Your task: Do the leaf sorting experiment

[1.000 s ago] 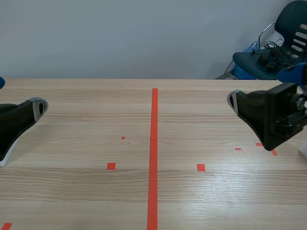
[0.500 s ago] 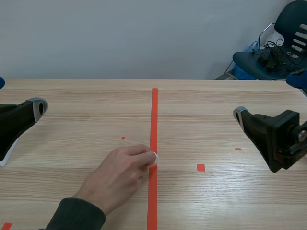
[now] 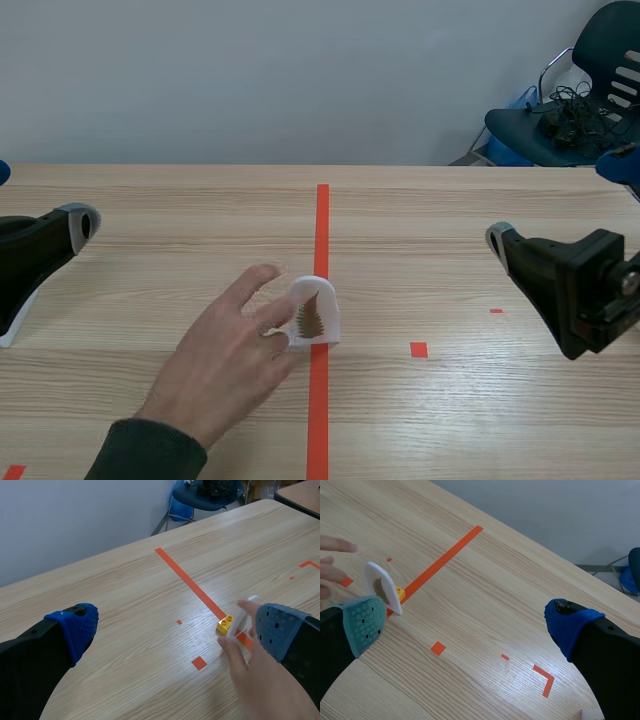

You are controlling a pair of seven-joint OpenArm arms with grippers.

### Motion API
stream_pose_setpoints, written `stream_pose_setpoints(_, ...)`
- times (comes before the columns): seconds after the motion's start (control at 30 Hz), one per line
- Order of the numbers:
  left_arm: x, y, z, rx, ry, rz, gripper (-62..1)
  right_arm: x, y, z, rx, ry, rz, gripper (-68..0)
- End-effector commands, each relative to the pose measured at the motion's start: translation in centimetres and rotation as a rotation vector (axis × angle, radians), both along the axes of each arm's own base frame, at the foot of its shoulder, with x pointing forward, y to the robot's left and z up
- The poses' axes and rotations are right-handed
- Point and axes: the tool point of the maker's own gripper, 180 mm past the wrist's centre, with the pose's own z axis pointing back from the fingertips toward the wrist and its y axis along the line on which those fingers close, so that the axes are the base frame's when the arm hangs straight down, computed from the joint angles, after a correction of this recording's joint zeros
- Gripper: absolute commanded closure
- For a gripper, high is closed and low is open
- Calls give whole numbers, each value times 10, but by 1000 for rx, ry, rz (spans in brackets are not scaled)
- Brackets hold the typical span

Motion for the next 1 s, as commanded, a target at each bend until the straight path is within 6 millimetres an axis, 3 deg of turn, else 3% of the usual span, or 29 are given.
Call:
stream_pose_setpoints(0.0, 1, -6, 11, -20, -34, -14, -623, 4, 0, 11, -19, -48, 8, -679)
stream_pose_setpoints(0.5, 1, -6, 9, -9, -27, -15, -623, 4, -1, 10, -27, -45, 7, -679)
stream_pose_setpoints(0.63, -1, -6, -3, 42, 9, -22, -623, 4, -1, 10, -26, -45, 7, -679)
stream_pose_setpoints(0.97, -20, -52, -48, 91, 66, -166, -623, 4, -1, 10, -27, -45, 7, -679)
